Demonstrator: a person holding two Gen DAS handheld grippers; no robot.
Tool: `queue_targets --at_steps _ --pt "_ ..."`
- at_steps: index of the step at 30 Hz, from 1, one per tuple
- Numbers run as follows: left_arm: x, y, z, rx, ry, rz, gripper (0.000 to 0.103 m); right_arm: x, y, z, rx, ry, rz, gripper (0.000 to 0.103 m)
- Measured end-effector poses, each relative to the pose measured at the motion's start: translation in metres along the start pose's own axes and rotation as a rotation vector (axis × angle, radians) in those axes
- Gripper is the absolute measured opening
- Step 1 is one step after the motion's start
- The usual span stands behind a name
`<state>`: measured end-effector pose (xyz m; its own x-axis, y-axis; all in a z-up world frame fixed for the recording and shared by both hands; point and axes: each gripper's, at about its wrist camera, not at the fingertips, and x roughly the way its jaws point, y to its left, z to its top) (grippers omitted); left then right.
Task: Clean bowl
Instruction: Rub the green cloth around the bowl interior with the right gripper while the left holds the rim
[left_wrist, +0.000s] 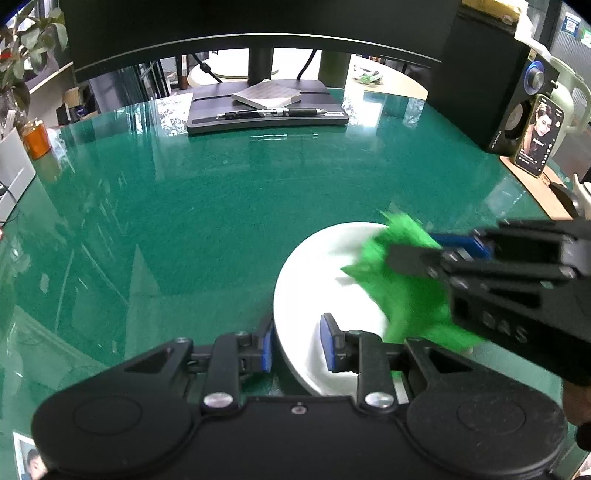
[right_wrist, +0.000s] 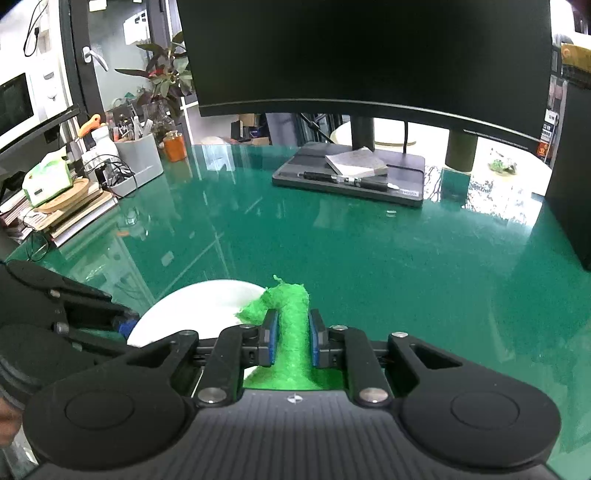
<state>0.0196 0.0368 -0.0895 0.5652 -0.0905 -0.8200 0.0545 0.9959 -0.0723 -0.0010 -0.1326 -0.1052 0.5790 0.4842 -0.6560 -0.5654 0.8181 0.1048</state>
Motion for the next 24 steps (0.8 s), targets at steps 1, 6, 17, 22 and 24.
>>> queue_targets --at_steps 1,6,17,22,24 --pt "0.000 0.000 0.000 0.001 0.000 0.002 0.026 -0.003 -0.001 -0.003 0.010 0.005 0.002 0.016" --pt "-0.003 -0.005 -0.004 0.008 0.006 0.012 0.025 -0.012 0.002 -0.009 0.022 0.007 0.007 0.016" --pt "-0.008 -0.003 0.003 0.039 -0.011 -0.004 0.028 0.004 0.002 0.003 -0.015 0.010 0.030 0.018" --pt "0.004 -0.007 0.006 0.037 0.016 -0.001 0.028 0.003 0.002 0.003 -0.019 0.010 0.025 0.017" --pt "0.004 -0.007 0.006 0.032 0.013 0.000 0.028 0.001 0.001 0.001 -0.011 0.014 0.019 0.017"
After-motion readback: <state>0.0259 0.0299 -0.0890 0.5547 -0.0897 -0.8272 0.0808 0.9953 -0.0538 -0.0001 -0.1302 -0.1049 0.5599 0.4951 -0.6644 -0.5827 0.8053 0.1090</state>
